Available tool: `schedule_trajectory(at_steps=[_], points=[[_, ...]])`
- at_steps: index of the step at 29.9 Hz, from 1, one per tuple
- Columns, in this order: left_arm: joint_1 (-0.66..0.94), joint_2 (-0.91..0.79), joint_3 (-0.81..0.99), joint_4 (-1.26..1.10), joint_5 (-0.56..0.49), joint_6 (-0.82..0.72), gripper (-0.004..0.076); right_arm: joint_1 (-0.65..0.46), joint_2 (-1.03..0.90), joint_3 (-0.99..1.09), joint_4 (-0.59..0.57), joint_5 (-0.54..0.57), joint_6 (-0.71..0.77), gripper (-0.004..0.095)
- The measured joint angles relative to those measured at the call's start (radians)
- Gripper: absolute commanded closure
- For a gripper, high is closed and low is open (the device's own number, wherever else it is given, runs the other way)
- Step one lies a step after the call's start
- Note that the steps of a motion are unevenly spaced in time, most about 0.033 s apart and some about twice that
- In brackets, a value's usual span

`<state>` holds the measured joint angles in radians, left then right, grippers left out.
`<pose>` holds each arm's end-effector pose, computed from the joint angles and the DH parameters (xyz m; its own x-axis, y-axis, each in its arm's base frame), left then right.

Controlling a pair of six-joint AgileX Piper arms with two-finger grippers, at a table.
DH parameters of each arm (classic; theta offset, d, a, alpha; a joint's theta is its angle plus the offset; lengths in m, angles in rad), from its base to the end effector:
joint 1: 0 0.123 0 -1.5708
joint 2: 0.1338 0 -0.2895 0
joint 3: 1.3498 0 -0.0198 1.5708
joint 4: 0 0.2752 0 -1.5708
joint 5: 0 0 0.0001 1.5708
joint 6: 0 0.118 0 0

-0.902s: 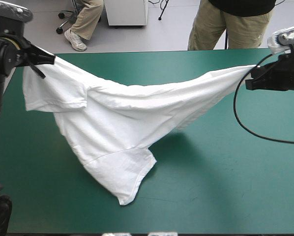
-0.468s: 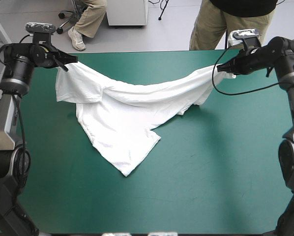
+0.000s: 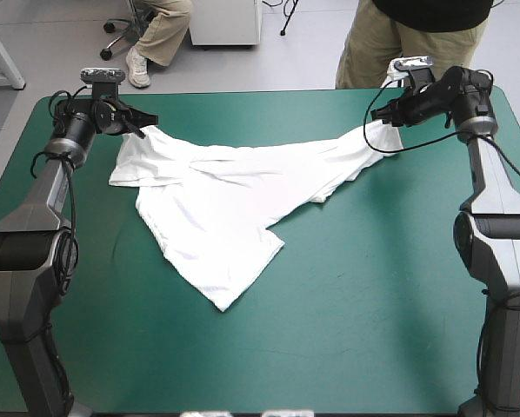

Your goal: Fold the cloth

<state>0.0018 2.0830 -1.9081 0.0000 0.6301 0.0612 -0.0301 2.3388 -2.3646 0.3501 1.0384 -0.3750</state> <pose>0.5390 0.0010 0.2721 -0.6566 0.0600 -0.7518 0.0384 0.9982 0.0461 0.5693 0.0178 0.2651 -0.7376 -0.1599 -0.6561 -0.3015 0.9473 0.1080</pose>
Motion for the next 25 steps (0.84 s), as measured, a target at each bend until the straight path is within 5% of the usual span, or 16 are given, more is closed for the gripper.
schedule_trajectory(at_steps=[4, 10, 20, 25], points=[[0.000, 0.005, 0.000, -0.007, 0.001, 0.000, 0.0202, 0.000, 0.004, -0.008, -0.013, -0.019, 0.012, 0.0374], [0.000, 0.000, -0.001, -0.007, 0.080, -0.002, 0.0235, 0.000, 0.002, -0.073, -0.016, 0.022, 0.020, 0.0376], [0.000, -0.145, 0.024, -0.068, 0.439, 0.109, 0.0288, 0.000, -0.128, -0.115, -0.019, 0.205, 0.063, 0.0444], [0.000, -0.272, 0.188, -0.118, 0.461, 0.126, 0.0288, 0.000, -0.267, -0.115, 0.015, 0.210, 0.110, 0.0444]])
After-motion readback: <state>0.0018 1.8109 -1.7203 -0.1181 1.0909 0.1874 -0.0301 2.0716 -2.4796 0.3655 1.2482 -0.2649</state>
